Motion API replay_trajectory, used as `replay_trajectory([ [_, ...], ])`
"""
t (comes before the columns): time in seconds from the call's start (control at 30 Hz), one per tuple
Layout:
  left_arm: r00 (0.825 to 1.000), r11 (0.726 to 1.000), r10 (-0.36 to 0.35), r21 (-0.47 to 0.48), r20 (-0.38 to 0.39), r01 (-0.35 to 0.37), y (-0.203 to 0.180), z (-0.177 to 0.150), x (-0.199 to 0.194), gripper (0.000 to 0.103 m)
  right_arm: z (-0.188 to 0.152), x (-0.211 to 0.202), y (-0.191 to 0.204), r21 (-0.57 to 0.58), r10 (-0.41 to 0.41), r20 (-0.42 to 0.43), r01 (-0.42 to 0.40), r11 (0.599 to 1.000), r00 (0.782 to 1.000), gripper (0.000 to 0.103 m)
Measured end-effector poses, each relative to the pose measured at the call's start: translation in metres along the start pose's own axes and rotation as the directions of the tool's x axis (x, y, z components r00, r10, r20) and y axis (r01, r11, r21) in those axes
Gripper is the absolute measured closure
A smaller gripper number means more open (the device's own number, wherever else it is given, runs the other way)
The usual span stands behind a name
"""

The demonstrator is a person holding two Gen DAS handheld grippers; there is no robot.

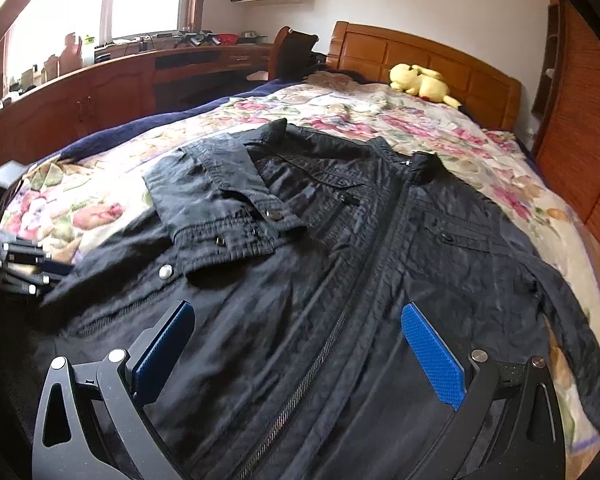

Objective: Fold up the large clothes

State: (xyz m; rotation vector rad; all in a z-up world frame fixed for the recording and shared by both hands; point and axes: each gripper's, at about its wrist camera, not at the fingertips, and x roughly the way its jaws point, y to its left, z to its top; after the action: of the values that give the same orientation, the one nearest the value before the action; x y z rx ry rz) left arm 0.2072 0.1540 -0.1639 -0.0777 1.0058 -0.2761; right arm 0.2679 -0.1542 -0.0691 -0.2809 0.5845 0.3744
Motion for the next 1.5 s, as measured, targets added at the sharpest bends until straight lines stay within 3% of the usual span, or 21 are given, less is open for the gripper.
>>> replay_trajectory([
  [0.13, 1.000, 1.000, -0.006, -0.002, 0.010, 0.006, 0.001, -0.003, -0.001, 0.076, 0.026, 0.029, -0.013, 0.024, 0.032, -0.019, -0.032, 0.999, 0.999, 0.005],
  [0.3, 1.000, 1.000, -0.017, -0.013, 0.021, 0.017, 0.004, -0.004, -0.003, 0.076, 0.052, 0.085, -0.020, 0.042, 0.078, -0.086, -0.074, 0.996, 0.993, 0.021],
  [0.4, 0.999, 1.000, -0.021, -0.014, 0.029, 0.021, 0.004, -0.005, -0.003, 0.076, 0.057, 0.122, -0.017, 0.066, 0.115, -0.140, -0.106, 0.992, 0.983, 0.030],
  [0.63, 1.000, 0.999, -0.011, 0.031, 0.028, 0.010, -0.003, -0.008, -0.002, 0.076, 0.055, 0.176, -0.007, 0.096, 0.141, -0.214, -0.123, 0.988, 0.967, 0.035],
  [0.67, 1.000, 0.999, -0.015, 0.033, 0.027, 0.015, -0.004, -0.007, -0.002, 0.076, 0.054, 0.178, -0.006, 0.102, 0.149, -0.212, -0.129, 0.986, 0.966, 0.042],
  [0.7, 0.999, 0.999, -0.020, 0.032, 0.027, 0.019, -0.003, -0.007, -0.002, 0.076, 0.055, 0.179, -0.006, 0.104, 0.162, -0.209, -0.143, 0.984, 0.965, 0.055],
  [0.73, 0.999, 0.999, -0.026, 0.029, 0.027, 0.025, -0.003, -0.007, -0.002, 0.076, 0.058, 0.179, -0.007, 0.101, 0.165, -0.211, -0.146, 0.984, 0.964, 0.058],
  [0.8, 0.999, 0.999, -0.030, 0.022, 0.030, 0.029, -0.002, -0.007, -0.002, 0.076, 0.057, 0.179, -0.003, 0.081, 0.169, -0.206, -0.155, 0.985, 0.964, 0.087],
  [1.0, 0.999, 1.000, -0.022, -0.013, 0.038, 0.022, 0.003, -0.006, -0.003, 0.075, 0.053, 0.146, 0.006, -0.008, 0.192, -0.144, -0.195, 0.981, 0.971, 0.094],
  [1.17, 0.999, 0.999, -0.025, -0.045, 0.041, 0.027, 0.012, -0.007, -0.006, 0.075, 0.044, 0.086, -0.013, 0.027, 0.206, -0.034, -0.205, 0.978, 0.978, 0.094],
  [1.33, 0.999, 0.998, -0.023, -0.059, 0.041, 0.025, 0.014, -0.008, -0.005, 0.075, 0.009, 0.022, -0.039, 0.067, 0.154, 0.031, -0.156, 0.986, 0.988, 0.094],
  [1.5, 0.999, 0.999, 0.018, -0.048, 0.046, -0.015, 0.007, -0.009, -0.003, 0.075, -0.035, -0.016, -0.066, 0.168, 0.094, 0.033, -0.098, 0.981, 0.995, 0.094],
])
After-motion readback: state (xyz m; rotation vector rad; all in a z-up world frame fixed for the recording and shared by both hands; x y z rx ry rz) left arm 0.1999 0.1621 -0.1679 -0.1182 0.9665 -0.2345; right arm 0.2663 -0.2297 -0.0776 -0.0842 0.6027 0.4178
